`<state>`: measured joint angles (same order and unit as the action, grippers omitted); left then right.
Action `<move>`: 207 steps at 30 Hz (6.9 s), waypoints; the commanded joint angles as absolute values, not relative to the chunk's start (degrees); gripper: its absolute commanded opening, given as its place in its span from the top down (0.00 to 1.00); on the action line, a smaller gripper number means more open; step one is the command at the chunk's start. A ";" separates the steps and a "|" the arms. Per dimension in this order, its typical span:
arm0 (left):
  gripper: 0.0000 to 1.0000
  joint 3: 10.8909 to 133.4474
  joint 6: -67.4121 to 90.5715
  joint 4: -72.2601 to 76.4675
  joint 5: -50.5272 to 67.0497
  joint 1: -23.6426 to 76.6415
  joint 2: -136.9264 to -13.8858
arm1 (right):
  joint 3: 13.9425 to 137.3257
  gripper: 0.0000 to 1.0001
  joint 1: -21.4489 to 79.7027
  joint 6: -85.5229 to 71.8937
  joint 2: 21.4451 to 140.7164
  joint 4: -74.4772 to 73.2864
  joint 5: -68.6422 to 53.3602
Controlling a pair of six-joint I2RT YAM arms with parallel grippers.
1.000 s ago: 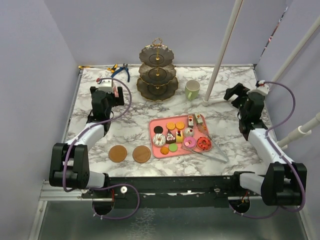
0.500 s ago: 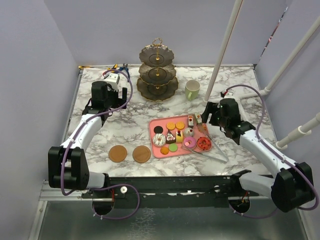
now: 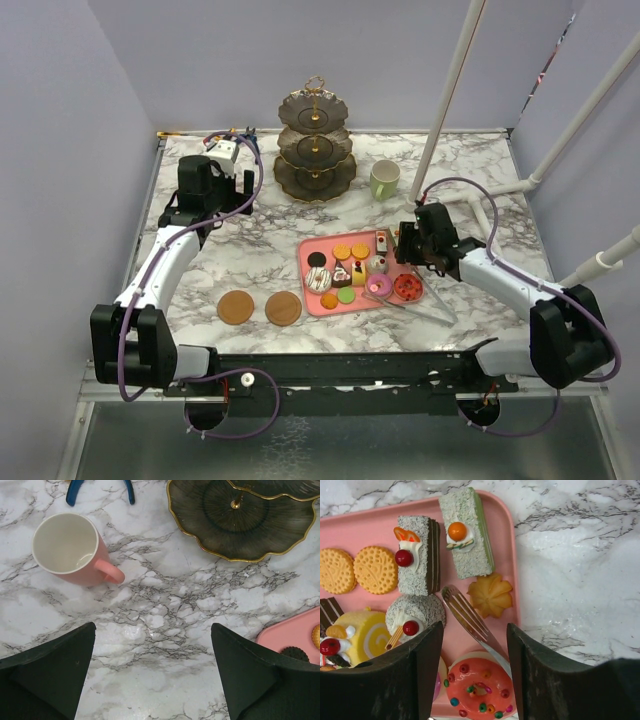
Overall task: Serve the afternoon tea
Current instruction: Pick up the clamp from the tray.
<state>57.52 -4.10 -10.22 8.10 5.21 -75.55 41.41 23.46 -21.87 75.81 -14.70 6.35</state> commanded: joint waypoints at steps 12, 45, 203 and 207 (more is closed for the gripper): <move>0.01 59.49 -6.80 -14.45 9.92 5.15 -70.66 | 44.51 0.65 27.05 -20.91 81.78 -16.81 13.21; 0.01 58.06 -22.38 -23.81 35.47 7.83 -61.23 | 51.83 0.99 36.49 -20.62 70.45 -32.41 14.79; 1.00 66.96 14.35 -2.20 37.71 39.55 -52.83 | 70.37 0.02 32.30 -51.76 80.88 63.13 -60.52; 1.00 66.37 12.97 -2.29 37.33 39.55 -52.53 | 70.33 0.03 32.29 -49.73 79.78 60.34 -59.74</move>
